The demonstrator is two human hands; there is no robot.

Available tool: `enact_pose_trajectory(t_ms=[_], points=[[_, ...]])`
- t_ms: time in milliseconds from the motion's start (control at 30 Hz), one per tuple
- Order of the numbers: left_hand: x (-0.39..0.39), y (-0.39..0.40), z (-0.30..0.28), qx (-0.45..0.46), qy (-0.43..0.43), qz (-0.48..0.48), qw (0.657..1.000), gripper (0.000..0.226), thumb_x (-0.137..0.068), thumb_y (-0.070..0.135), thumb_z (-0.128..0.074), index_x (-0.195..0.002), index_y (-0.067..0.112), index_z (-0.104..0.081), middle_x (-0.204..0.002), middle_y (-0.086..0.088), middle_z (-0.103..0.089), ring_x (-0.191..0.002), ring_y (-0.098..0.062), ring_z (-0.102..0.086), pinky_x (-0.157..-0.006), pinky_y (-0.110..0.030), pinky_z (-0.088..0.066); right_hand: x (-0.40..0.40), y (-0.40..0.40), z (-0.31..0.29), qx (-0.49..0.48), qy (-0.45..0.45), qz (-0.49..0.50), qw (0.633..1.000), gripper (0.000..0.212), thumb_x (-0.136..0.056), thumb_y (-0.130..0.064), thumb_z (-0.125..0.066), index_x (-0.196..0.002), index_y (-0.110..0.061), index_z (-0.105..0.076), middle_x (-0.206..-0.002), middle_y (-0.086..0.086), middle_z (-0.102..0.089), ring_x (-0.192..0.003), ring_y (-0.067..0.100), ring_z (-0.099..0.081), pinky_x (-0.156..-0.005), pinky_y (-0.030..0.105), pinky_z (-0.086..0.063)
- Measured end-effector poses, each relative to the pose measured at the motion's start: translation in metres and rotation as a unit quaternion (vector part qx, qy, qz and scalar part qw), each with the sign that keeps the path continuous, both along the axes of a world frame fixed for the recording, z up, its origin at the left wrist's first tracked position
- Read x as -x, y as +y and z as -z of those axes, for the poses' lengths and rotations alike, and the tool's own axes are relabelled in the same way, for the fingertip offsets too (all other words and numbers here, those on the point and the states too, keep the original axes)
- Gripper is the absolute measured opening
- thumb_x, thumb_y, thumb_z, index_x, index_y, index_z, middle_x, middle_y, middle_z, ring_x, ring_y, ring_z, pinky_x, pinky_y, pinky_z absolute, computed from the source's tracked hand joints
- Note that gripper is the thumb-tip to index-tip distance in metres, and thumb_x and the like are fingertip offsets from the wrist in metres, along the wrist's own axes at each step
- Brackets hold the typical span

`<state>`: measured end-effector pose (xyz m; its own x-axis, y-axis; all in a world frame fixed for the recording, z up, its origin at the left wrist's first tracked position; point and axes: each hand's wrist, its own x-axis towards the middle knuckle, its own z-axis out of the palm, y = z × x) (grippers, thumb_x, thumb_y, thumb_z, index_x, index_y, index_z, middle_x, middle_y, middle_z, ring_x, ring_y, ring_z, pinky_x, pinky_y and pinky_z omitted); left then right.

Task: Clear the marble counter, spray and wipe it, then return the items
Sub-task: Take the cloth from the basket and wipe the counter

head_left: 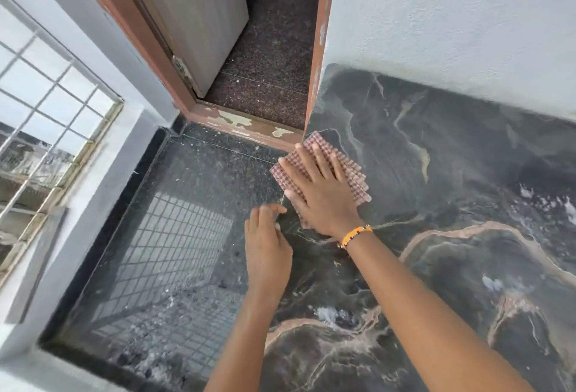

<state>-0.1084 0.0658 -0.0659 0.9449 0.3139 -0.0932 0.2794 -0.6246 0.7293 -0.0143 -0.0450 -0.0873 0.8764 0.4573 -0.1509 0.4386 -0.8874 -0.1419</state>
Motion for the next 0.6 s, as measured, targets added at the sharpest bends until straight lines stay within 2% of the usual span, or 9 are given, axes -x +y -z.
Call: enact_pose_trajectory(t_ms=[33, 100, 200, 267, 367, 467, 533, 600], points=[[-0.001, -0.003, -0.001, -0.019, 0.002, 0.021, 1.0, 0.036, -0.084, -0.013, -0.046, -0.112, 0.008, -0.053, -0.113, -0.004, -0.053, -0.102, -0.022, -0.049, -0.085, -0.028, -0.04, -0.017, 0.001, 0.0, -0.009, -0.002, 0.009, 1.0, 0.056, -0.094, -0.051, -0.019, -0.148, -0.035, -0.015, -0.159, 0.003, -0.013, -0.146, 0.029, -0.009, -0.119, 0.05, -0.006], [-0.006, -0.009, -0.001, -0.047, 0.008, 0.079, 0.996, 0.036, -0.089, -0.004, -0.049, -0.123, 0.007, -0.049, -0.129, -0.006, -0.047, -0.117, -0.021, -0.046, -0.097, -0.03, -0.041, -0.052, -0.008, 0.002, -0.016, -0.014, 0.051, 0.998, 0.055, -0.095, -0.05, -0.024, -0.147, -0.036, -0.016, -0.159, 0.002, -0.013, -0.147, 0.027, -0.008, -0.119, 0.049, -0.006], [-0.022, -0.014, 0.001, -0.07, 0.024, 0.126, 0.989, 0.046, -0.093, 0.005, -0.047, -0.138, 0.008, -0.037, -0.152, -0.005, -0.026, -0.139, -0.019, -0.026, -0.115, -0.035, -0.027, -0.088, -0.036, 0.003, -0.02, -0.029, 0.123, 0.992, 0.055, -0.096, -0.047, -0.027, -0.147, -0.036, -0.015, -0.159, 0.001, -0.013, -0.146, 0.027, -0.009, -0.118, 0.049, -0.006], [-0.032, -0.02, 0.002, -0.088, 0.029, 0.148, 0.985, 0.05, -0.096, 0.007, -0.043, -0.143, 0.007, -0.03, -0.156, -0.005, -0.019, -0.143, -0.019, -0.017, -0.118, -0.035, -0.021, -0.096, -0.061, 0.005, -0.029, -0.045, 0.186, 0.981, 0.055, -0.095, -0.044, -0.03, -0.147, -0.034, -0.017, -0.159, 0.003, -0.015, -0.145, 0.029, -0.011, -0.117, 0.05, -0.008], [-0.039, -0.027, 0.005, -0.114, 0.044, 0.161, 0.979, 0.055, -0.094, -0.002, -0.036, -0.146, 0.004, -0.019, -0.157, -0.007, -0.015, -0.146, -0.018, -0.009, -0.119, -0.029, -0.012, -0.079, -0.094, 0.006, -0.05, -0.046, 0.298, 0.952, 0.055, -0.095, -0.039, -0.035, -0.148, -0.03, -0.021, -0.158, 0.005, -0.016, -0.145, 0.031, -0.011, -0.117, 0.053, -0.009], [-0.042, -0.031, 0.008, -0.107, 0.047, 0.128, 0.985, 0.06, -0.09, -0.009, -0.032, -0.147, 0.004, -0.019, -0.157, -0.007, -0.016, -0.145, -0.017, -0.014, -0.117, -0.027, -0.019, -0.032, -0.093, 0.008, -0.048, -0.051, 0.397, 0.915, 0.058, -0.094, -0.039, -0.031, -0.149, -0.025, -0.019, -0.158, 0.011, -0.015, -0.144, 0.037, -0.01, -0.115, 0.057, -0.008], [-0.045, -0.034, 0.008, -0.105, 0.046, 0.11, 0.987, 0.061, -0.087, -0.012, -0.032, -0.146, 0.004, -0.023, -0.156, -0.007, -0.021, -0.144, -0.018, -0.019, -0.116, -0.027, -0.024, -0.003, -0.074, 0.01, -0.028, -0.05, 0.383, 0.922, 0.061, -0.091, -0.039, -0.027, -0.149, -0.024, -0.015, -0.158, 0.014, -0.011, -0.143, 0.041, -0.01, -0.113, 0.061, -0.008], [-0.048, -0.035, 0.007, -0.107, 0.043, 0.104, 0.988, 0.06, -0.086, -0.015, -0.033, -0.143, 0.001, -0.029, -0.154, -0.009, -0.026, -0.142, -0.022, -0.025, -0.113, -0.029, -0.027, 0.009, -0.054, 0.011, -0.007, -0.05, 0.281, 0.958, 0.06, -0.092, -0.038, -0.028, -0.149, -0.028, -0.01, -0.159, 0.01, -0.008, -0.144, 0.041, -0.009, -0.112, 0.061, -0.008]])
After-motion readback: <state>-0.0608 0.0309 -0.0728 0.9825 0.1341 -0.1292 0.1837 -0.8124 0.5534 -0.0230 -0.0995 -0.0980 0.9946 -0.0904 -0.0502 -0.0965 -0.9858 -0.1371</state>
